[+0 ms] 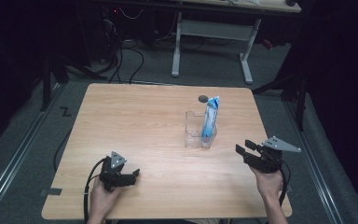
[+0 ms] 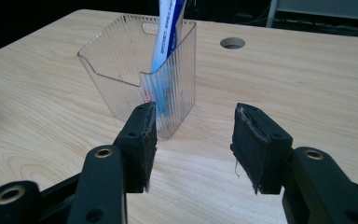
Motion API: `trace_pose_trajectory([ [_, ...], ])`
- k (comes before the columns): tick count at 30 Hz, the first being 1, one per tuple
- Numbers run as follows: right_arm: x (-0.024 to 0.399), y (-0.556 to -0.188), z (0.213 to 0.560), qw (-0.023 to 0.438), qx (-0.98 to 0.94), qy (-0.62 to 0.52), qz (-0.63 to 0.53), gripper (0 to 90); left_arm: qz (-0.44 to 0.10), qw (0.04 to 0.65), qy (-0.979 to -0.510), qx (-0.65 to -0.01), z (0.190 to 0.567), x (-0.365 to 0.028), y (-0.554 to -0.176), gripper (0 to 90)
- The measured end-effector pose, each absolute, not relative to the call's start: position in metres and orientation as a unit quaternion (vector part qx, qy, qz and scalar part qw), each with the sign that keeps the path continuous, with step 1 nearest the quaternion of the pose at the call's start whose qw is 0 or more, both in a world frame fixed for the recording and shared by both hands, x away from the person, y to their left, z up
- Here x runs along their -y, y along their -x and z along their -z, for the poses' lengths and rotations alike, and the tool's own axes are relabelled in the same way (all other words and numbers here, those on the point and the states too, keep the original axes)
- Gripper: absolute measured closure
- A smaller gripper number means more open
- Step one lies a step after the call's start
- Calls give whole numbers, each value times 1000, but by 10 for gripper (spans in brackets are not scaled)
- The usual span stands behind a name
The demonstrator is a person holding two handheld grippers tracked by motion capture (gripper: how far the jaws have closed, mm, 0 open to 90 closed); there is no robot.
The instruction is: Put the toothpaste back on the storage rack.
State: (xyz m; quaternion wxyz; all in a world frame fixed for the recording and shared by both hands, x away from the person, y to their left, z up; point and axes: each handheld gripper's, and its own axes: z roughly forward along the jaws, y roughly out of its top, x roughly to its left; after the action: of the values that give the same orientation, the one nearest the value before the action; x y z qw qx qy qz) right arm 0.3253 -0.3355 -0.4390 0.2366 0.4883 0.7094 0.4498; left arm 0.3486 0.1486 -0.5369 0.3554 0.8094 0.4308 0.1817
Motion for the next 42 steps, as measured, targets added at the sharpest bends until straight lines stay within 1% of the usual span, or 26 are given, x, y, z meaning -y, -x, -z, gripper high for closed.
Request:
trace_pose_trajectory([
  [13, 333, -323, 459, 235, -711, -496, -439, 502, -182, 355, -809, -431, 537, -149, -349, 165],
  [36, 339, -325, 490, 217, -710, -522, -420, 517, -182, 355, -809, -431, 537, -149, -349, 165],
  [42, 340, -327, 496, 221, -713, -526, -407, 517, -182, 355, -809, -431, 537, -149, -349, 165],
])
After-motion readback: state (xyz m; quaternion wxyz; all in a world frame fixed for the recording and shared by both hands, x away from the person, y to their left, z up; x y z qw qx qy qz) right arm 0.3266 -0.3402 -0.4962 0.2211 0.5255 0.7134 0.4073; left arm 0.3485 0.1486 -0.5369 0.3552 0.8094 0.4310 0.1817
